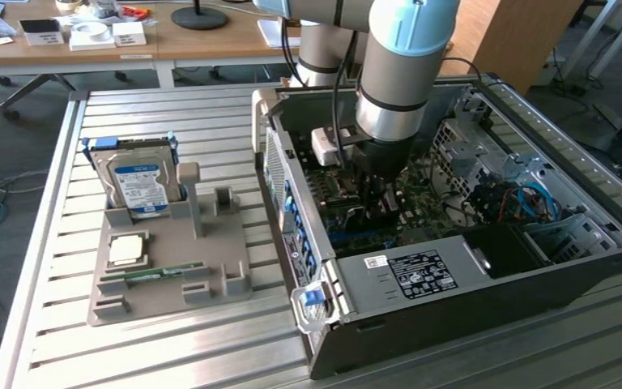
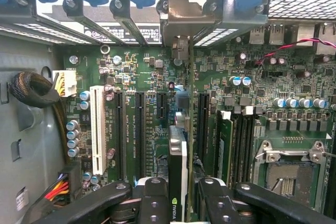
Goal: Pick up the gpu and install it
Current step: 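Insert the gpu into the slot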
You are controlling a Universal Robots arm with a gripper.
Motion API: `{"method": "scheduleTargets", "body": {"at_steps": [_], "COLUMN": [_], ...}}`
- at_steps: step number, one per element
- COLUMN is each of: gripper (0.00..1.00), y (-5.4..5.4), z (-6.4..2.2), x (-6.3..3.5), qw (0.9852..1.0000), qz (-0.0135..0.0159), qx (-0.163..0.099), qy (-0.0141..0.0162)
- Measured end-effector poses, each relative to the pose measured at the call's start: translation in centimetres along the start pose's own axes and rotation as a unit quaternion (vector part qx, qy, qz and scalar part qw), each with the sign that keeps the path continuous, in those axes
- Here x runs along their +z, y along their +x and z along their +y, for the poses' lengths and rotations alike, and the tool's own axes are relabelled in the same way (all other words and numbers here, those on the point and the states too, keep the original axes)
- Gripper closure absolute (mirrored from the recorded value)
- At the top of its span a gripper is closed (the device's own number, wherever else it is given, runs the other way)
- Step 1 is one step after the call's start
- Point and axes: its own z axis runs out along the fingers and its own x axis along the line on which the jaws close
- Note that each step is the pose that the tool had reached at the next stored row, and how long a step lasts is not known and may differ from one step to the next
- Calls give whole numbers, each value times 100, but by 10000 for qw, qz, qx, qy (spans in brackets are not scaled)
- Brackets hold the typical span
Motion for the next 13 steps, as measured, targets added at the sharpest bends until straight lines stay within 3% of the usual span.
{"method": "scheduleTargets", "body": {"at_steps": [13], "gripper": [73], "y": [1], "z": [32], "x": [15], "qw": [10000], "qz": [0], "qx": [-1], "qy": [14]}}
